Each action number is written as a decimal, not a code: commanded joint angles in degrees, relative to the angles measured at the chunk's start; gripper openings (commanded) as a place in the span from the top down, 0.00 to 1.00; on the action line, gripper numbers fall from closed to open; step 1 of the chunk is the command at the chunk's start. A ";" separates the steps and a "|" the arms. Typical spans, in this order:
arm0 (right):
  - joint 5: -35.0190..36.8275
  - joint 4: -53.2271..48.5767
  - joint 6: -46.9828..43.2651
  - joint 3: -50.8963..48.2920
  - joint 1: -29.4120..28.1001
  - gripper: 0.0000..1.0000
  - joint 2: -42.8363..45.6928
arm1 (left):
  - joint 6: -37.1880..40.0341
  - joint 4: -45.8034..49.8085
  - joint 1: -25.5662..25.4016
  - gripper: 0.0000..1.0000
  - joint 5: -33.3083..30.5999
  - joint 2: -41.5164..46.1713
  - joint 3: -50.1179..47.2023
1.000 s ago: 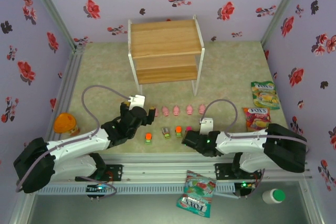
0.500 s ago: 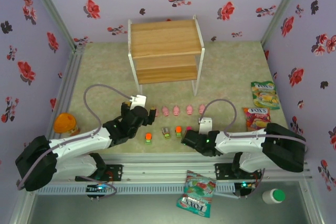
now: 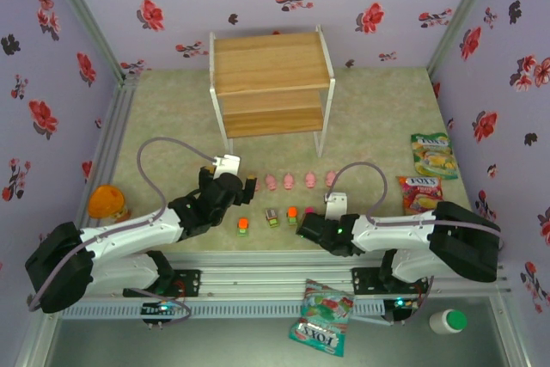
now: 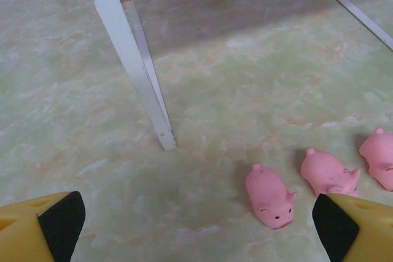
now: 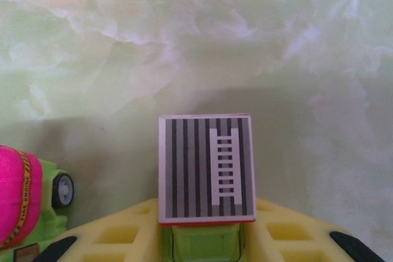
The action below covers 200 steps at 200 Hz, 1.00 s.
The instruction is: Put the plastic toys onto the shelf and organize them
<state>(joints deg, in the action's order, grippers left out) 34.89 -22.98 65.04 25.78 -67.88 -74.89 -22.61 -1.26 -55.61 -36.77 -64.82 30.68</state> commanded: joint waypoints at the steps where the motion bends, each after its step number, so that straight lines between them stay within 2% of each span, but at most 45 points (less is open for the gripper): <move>1: 0.14 -2.03 0.31 0.33 0.63 0.70 -0.40 | -0.16 0.42 -0.19 0.00 0.43 -0.57 1.69; 128: 4.24 -10.48 -6.37 9.92 1.25 0.74 3.34 | 0.98 -0.06 -0.20 0.00 4.31 -0.44 2.05; 200: 5.21 -10.20 -19.51 20.37 8.11 0.74 3.26 | 1.65 -0.32 -0.22 0.00 6.14 -2.32 2.80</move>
<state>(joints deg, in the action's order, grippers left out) 37.56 -31.99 52.21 42.26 -61.95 -72.27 -22.13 -1.26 -55.61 -31.73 -65.89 31.53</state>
